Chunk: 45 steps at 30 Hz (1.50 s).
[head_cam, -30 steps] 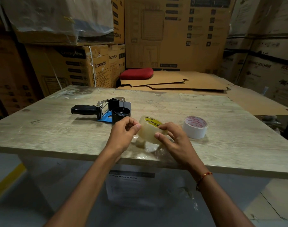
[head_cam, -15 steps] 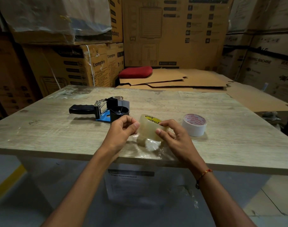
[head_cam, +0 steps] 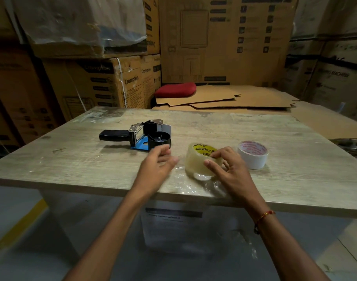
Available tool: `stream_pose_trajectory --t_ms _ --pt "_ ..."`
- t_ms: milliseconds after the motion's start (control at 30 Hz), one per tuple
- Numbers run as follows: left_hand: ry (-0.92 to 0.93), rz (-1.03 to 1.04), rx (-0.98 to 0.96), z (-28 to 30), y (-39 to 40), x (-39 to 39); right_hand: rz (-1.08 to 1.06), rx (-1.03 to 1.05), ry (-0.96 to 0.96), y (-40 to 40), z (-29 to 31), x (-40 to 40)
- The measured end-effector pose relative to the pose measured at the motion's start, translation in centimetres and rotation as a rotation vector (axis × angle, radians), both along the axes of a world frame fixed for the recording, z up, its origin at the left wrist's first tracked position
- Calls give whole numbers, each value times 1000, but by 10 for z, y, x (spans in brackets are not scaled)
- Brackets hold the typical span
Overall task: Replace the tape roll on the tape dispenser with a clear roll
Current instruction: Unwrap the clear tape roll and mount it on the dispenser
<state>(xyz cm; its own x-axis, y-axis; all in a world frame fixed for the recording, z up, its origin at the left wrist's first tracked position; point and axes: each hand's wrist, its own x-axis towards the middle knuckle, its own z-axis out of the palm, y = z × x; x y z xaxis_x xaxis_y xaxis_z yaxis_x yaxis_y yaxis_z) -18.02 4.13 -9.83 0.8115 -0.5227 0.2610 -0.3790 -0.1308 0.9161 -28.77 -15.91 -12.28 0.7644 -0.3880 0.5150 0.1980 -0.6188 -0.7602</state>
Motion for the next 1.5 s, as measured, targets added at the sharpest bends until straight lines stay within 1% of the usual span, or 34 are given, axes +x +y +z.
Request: stream_pose_trajectory --t_ms 33,100,167,300,433,533,667,767,967,1100,1200,1400,1500 --pt "33 -46 11 0 -10 -4 -1 -6 5 0 0 0" --pt "17 -80 16 -1 -28 -10 -15 -48 17 1 0 -1" --pt "-2 -61 -13 -2 -38 -14 -40 -97 31 3 0 -3" --pt "-2 -8 -86 -9 -39 -12 -45 -103 29 1 0 -2" --pt "82 -9 -102 -12 -33 -8 -35 -83 22 0 0 -1" --pt "106 -22 -103 -12 -31 -3 -52 -98 9 0 1 -1" --pt "45 -15 -43 -11 -30 3 -44 -92 22 0 1 -1" --pt "59 -67 13 -9 -31 4 -50 -94 19 0 2 -2" --pt "19 -2 -37 -7 -35 0 -51 -99 30 2 3 -3" --pt "-24 -4 -30 -6 -35 3 -34 -85 48 1 1 -1" --pt "-58 -36 -38 -7 -31 5 -9 -34 45 2 1 1" --pt "-74 -73 -21 -13 -23 6 -40 -37 57 4 2 1" --pt "-19 -74 -40 -14 -22 8 -33 -65 83 3 2 2"
